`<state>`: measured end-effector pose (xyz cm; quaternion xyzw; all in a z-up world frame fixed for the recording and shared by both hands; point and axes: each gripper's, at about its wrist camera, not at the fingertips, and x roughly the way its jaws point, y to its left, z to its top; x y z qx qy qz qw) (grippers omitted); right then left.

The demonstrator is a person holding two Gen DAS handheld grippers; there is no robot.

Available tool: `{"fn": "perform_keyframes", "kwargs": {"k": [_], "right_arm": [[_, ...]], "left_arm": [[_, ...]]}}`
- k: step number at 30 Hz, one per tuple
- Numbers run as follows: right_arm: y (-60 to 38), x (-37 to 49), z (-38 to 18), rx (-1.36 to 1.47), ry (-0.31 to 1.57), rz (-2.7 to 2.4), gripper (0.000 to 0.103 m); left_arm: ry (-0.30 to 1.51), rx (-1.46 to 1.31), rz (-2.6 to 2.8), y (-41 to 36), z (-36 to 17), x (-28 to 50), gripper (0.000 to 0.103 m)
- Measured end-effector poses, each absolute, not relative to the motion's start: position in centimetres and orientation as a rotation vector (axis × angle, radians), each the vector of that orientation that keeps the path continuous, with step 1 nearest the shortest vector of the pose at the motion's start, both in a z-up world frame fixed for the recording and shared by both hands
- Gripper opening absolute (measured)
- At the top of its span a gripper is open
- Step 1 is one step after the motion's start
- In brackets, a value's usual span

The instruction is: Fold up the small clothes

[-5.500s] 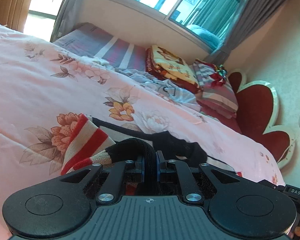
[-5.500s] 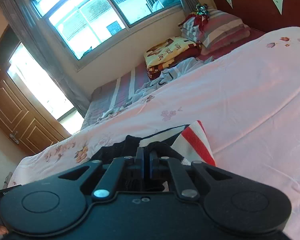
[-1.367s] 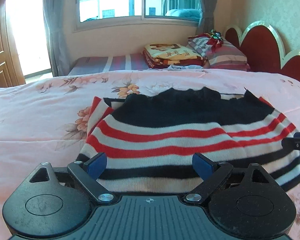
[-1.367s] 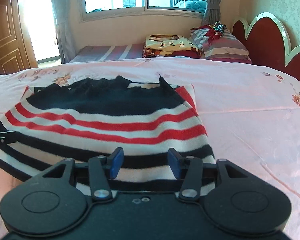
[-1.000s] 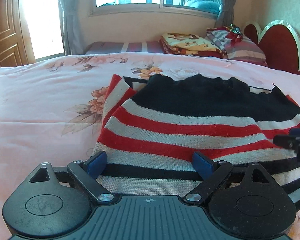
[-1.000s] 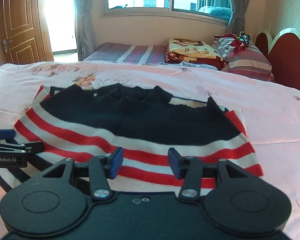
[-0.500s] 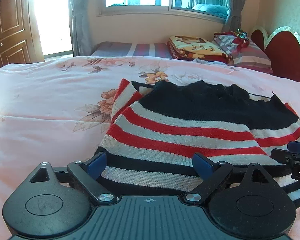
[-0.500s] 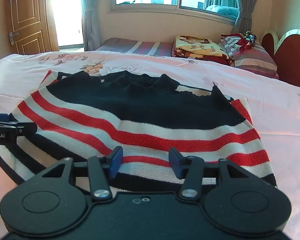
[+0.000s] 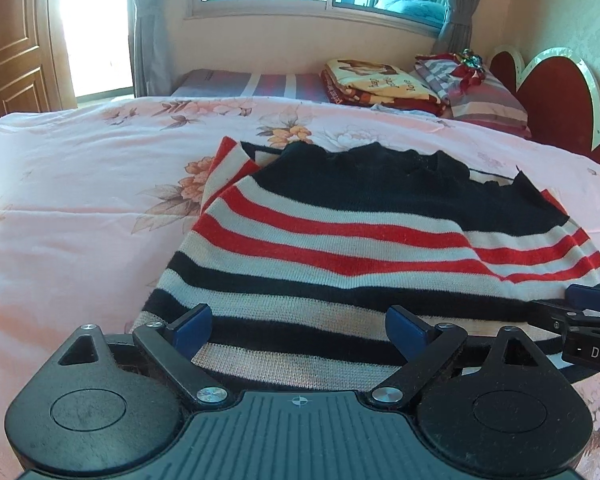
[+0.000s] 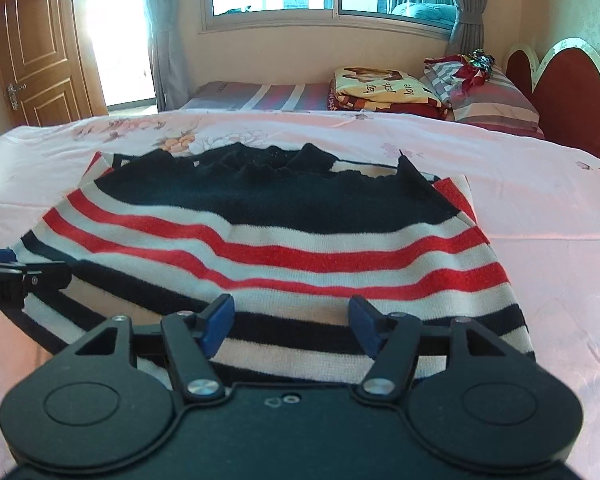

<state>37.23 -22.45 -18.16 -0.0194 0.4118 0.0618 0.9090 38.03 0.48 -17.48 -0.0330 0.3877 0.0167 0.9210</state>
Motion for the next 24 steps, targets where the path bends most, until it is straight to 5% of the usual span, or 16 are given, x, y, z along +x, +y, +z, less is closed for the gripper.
{"fn": "perform_keyframes", "kwargs": {"k": [24], "right_arm": [[-21.6, 36.5, -17.3, -0.003, 0.836, 0.168, 0.063]], "left_arm": [[0.869, -0.194, 0.036, 1.7, -17.9, 34.1, 0.093]]}}
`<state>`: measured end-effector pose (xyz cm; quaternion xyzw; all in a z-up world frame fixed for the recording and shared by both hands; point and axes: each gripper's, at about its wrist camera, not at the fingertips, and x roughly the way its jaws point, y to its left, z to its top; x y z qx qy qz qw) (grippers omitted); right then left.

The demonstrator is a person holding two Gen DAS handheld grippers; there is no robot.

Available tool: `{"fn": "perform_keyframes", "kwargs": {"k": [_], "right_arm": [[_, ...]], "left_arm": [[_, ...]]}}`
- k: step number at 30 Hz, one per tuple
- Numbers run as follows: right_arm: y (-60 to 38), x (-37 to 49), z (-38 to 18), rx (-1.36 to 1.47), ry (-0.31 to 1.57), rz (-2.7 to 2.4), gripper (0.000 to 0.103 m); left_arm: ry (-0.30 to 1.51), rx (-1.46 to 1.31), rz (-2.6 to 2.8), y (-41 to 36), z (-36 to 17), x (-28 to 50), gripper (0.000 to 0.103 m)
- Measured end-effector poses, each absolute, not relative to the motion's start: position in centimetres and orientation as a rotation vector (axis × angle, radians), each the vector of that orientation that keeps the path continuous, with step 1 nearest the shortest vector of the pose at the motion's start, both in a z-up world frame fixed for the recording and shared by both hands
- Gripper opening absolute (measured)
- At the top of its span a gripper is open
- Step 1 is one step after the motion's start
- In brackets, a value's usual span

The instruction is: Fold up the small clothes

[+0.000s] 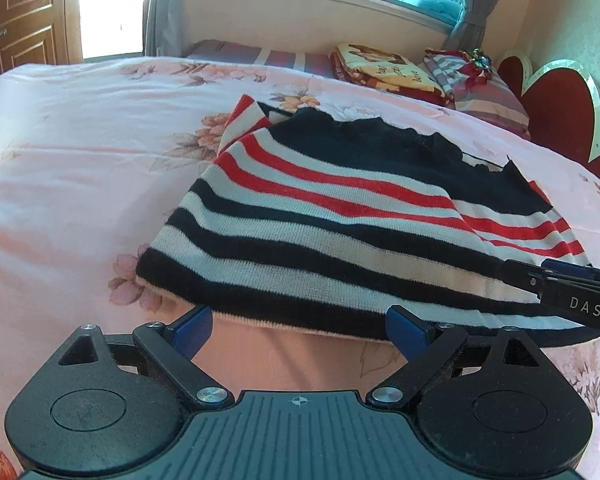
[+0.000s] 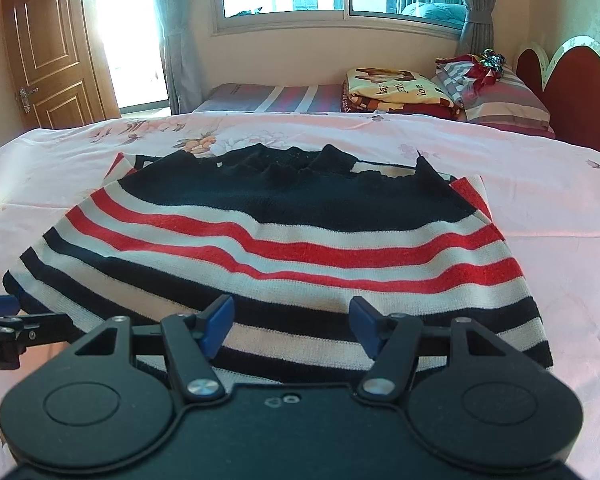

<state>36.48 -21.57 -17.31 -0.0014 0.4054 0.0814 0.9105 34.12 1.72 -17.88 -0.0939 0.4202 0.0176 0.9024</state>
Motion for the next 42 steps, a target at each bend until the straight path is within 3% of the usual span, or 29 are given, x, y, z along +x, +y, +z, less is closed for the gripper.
{"fn": "perform_keyframes", "kwargs": {"k": [4, 13, 22, 26, 27, 30, 32, 33, 42], "right_arm": [[-21.9, 36.3, -18.2, -0.025, 0.867, 0.157, 0.063], [-22.1, 36.5, -17.7, 0.004, 0.829, 0.174, 0.063], [-20.8, 39.2, -17.4, -0.005, 0.787, 0.171, 0.062], [-20.1, 39.2, -19.3, -0.023, 0.819, 0.154, 0.062], [-19.5, 38.6, -19.6, -0.060, 0.789, 0.150, 0.062], [-18.9, 38.6, -19.6, -0.102, 0.788, 0.143, 0.063], [-19.1, 38.9, -18.4, -0.053, 0.766, 0.145, 0.057], [-18.9, 39.0, -18.3, -0.057, 0.755, 0.145, 0.057], [-17.9, 38.6, -20.2, -0.114, 0.769, 0.160, 0.059]], "left_arm": [[0.903, -0.329, 0.036, 3.0, -19.5, 33.8, 0.093], [0.800, -0.673, -0.014, 5.9, -21.3, 34.7, 0.093], [0.694, -0.825, -0.019, 6.4, -23.3, 38.0, 0.091], [0.683, -0.862, 0.023, 6.9, -24.0, 38.5, 0.051], [0.686, -0.870, 0.025, 7.0, -24.2, 38.6, 0.048], [0.690, -0.850, 0.022, 6.6, -24.0, 39.1, 0.048], [0.684, -0.849, 0.027, 6.4, -24.0, 39.2, 0.047], [0.682, -0.853, 0.027, 6.2, -24.1, 39.4, 0.040], [0.621, -0.760, -0.015, 5.0, -22.2, 39.1, 0.029]]}}
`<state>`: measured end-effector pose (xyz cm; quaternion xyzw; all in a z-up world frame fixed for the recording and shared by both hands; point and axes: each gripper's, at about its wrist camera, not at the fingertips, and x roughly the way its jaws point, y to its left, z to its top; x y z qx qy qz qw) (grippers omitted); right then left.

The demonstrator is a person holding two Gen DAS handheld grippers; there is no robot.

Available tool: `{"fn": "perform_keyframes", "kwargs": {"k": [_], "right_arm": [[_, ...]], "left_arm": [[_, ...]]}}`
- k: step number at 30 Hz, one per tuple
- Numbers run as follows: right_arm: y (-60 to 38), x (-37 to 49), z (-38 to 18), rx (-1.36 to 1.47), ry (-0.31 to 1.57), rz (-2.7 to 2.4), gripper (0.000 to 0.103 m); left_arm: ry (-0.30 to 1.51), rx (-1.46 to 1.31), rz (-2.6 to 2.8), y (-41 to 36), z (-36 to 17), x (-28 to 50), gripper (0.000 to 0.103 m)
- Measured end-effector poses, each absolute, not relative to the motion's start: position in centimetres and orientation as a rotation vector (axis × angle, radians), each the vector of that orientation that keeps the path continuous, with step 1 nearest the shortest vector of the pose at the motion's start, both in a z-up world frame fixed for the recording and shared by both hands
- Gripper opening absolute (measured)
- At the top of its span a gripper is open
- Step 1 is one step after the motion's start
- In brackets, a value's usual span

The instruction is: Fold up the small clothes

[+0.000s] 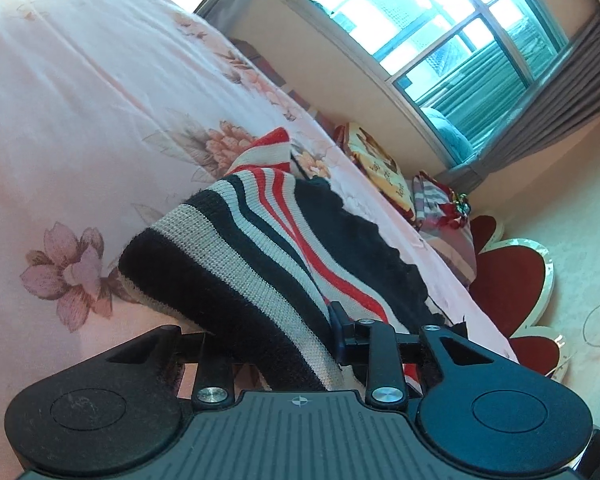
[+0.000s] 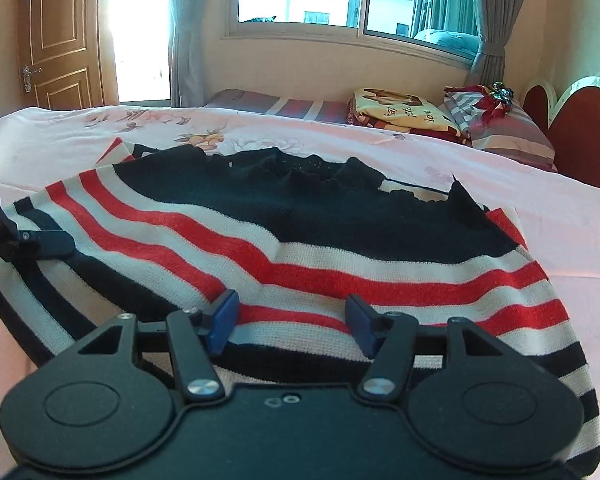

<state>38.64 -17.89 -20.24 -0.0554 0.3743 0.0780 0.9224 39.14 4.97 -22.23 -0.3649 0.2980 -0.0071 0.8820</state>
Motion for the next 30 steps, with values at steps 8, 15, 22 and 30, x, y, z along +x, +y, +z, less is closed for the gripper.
{"fn": "perform_keyframes", "kwargs": {"k": [8, 15, 22, 30], "right_arm": [[-18.7, 38.7, -19.9, -0.053, 0.769, 0.162, 0.058], [-26.0, 36.5, -17.4, 0.175, 0.742, 0.072, 0.058], [-33.0, 33.0, -17.5, 0.249, 0.812, 0.000, 0.058], [-34.6, 31.8, -14.7, 0.350, 0.782, 0.033, 0.068]], "left_arm": [[0.545, -0.470, -0.284, 0.1, -16.3, 41.5, 0.025], [0.599, -0.327, -0.583, -9.7, -15.1, 44.2, 0.017], [0.685, -0.196, -0.652, -14.3, -16.4, 42.4, 0.017], [0.608, -0.201, -0.645, -10.1, -11.6, 39.0, 0.079]]}}
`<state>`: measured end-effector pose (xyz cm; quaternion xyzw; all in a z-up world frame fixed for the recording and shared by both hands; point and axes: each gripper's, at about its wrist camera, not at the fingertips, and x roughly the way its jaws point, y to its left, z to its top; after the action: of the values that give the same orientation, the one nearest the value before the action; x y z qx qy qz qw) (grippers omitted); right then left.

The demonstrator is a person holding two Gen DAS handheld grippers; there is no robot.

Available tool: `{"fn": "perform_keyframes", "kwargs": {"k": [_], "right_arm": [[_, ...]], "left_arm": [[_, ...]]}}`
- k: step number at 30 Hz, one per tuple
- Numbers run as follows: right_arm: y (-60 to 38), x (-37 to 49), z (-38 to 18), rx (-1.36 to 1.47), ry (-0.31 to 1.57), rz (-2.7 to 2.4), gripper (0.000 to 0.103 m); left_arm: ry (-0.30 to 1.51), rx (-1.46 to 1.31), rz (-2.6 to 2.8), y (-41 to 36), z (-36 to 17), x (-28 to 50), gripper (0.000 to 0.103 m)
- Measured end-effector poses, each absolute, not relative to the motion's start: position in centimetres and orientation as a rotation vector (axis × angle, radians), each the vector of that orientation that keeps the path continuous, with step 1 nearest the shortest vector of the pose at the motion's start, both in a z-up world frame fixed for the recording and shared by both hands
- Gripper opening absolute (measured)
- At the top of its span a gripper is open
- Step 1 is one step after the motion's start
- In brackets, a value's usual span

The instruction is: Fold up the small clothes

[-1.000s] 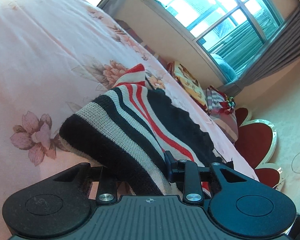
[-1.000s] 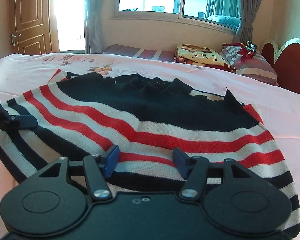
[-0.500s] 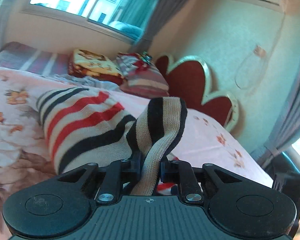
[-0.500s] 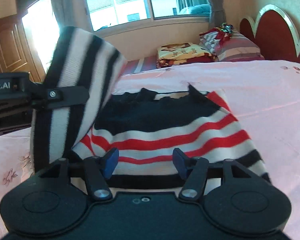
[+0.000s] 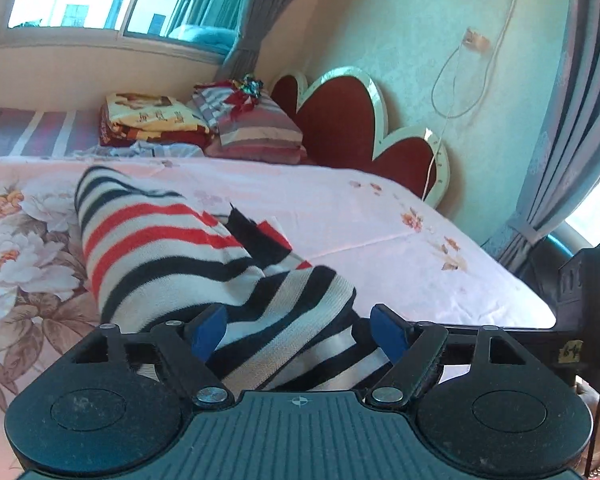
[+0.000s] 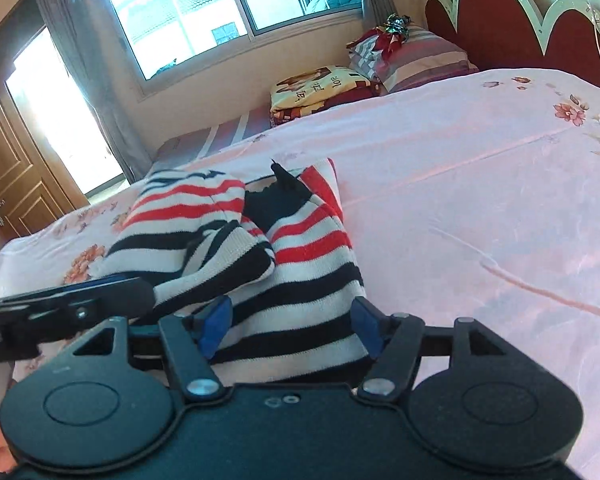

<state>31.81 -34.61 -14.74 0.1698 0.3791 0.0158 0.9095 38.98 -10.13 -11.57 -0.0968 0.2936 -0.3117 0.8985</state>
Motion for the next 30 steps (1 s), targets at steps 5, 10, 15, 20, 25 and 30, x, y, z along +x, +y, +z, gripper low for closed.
{"fn": "perform_keyframes", "kwargs": {"k": [5, 10, 15, 20, 25, 30], "right_arm": [[-34.7, 33.0, -13.8, 0.498, 0.778, 0.147, 0.078], [-34.0, 37.0, -16.5, 0.647, 0.846, 0.171, 0.072], [-33.1, 39.8, -18.5, 0.676, 0.860, 0.166, 0.033], [-32.9, 36.8, -14.4, 0.458, 0.686, 0.130, 0.024], [-35.7, 32.9, -15.0, 0.430, 0.703, 0.042, 0.024], [-36.5, 32.1, -19.1, 0.465, 0.803, -0.003, 0.030]], "left_arm": [[0.612, -0.236, -0.439, -5.9, -12.1, 40.8, 0.084], [0.678, -0.230, -0.300, -4.6, -14.9, 43.8, 0.084], [0.689, -0.306, -0.266, -5.2, -16.3, 46.3, 0.085], [0.674, -0.288, -0.306, -6.8, -15.6, 46.6, 0.085], [0.722, -0.215, -0.373, -10.3, -17.2, 45.9, 0.085], [0.745, -0.222, -0.334, -11.1, -18.6, 45.5, 0.090]]}}
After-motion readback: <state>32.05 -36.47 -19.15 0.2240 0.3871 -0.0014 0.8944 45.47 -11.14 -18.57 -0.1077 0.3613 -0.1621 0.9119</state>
